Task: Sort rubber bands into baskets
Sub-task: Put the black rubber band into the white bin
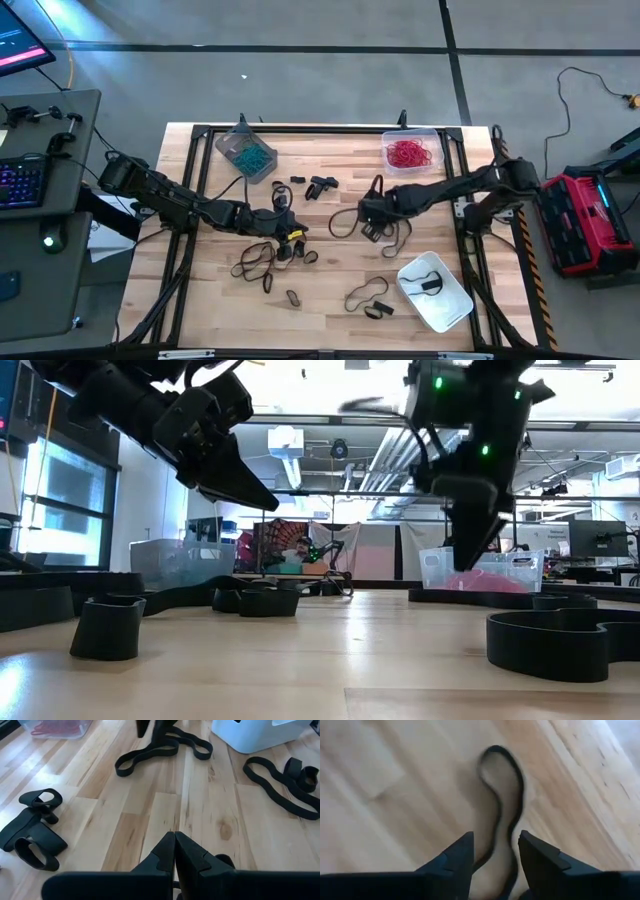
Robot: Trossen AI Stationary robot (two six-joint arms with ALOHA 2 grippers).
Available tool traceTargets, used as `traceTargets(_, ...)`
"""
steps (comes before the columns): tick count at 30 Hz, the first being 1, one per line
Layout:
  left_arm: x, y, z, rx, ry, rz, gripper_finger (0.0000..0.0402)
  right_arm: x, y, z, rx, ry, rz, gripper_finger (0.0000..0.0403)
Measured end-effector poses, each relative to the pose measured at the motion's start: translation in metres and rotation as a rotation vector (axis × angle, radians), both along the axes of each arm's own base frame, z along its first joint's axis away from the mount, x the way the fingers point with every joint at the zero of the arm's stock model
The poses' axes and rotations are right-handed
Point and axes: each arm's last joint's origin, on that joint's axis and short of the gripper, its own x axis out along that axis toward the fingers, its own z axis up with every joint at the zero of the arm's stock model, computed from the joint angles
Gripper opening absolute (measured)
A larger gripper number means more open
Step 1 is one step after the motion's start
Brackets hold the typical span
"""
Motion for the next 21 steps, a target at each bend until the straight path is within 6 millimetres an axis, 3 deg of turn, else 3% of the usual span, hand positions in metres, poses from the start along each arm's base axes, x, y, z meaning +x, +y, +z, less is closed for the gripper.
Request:
traceTargets(10, 0.0, 0.0, 0.0, -0.011, -0.001, 0.001, 0.0003, -0.008, -0.021, -0.013, -0.002, 0.04, -0.013, 0.0165)
traceTargets(21, 0.0, -0.001, 0.0, -0.024, 0.002, -0.018, 0.0003, -0.008, -0.039, -0.013, 0.043, 0.038, 0.017, 0.0165)
